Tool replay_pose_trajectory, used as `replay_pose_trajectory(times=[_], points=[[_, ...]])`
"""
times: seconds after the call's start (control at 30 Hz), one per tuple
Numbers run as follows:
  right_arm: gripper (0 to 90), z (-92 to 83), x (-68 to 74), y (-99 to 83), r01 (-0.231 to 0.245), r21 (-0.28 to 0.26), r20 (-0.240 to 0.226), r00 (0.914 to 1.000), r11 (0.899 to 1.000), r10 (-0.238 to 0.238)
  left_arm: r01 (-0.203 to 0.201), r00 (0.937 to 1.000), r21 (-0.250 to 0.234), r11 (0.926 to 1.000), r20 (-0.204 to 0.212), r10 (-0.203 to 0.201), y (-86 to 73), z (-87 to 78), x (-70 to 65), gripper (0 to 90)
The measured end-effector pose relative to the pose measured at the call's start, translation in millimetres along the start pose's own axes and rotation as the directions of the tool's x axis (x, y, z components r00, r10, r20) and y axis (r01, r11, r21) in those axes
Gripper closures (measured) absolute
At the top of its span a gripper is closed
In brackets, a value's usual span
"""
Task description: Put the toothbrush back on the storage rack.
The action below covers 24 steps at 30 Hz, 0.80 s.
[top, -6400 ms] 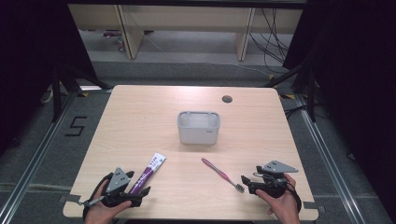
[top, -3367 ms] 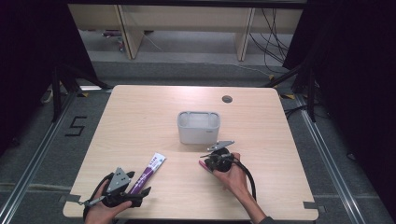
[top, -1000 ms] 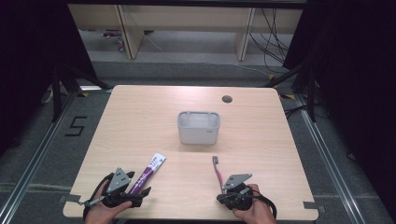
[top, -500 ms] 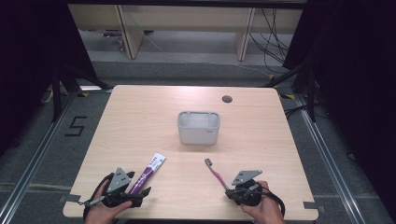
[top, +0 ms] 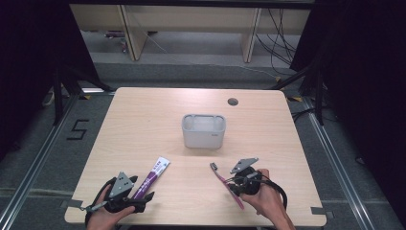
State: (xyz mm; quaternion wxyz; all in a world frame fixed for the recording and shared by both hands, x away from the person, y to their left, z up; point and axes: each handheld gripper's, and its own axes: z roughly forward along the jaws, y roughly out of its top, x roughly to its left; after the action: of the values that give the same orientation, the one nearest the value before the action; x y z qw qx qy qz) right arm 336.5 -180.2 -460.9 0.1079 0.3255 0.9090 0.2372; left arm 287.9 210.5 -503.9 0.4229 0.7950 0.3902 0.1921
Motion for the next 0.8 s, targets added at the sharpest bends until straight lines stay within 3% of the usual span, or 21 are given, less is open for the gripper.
replay_pose_trajectory(times=[0.53, 0.7, 0.8], points=[[70.3, 17.3, 0.1, 22.8, 0.026, 0.113, 0.018, 0.9994, 0.993, -0.029, 0.001, 1.0000, -0.001, 1.0000, 0.001, -0.001, 0.0, 0.3, -0.4, 16.4], [71.1, 21.3, -1.9, 25.1, 0.039, 0.133, 0.000, 0.9992, 0.990, -0.040, -0.002, 1.0000, -0.002, 1.0000, 0.003, 0.002, 0.2, 0.1, -0.3, 16.4], [71.0, 24.7, -0.5, 27.5, 0.023, 0.148, -0.010, 0.9997, 0.989, -0.021, -0.004, 1.0000, -0.002, 1.0000, 0.004, 0.004, 0.1, 0.1, -0.3, 16.4]])
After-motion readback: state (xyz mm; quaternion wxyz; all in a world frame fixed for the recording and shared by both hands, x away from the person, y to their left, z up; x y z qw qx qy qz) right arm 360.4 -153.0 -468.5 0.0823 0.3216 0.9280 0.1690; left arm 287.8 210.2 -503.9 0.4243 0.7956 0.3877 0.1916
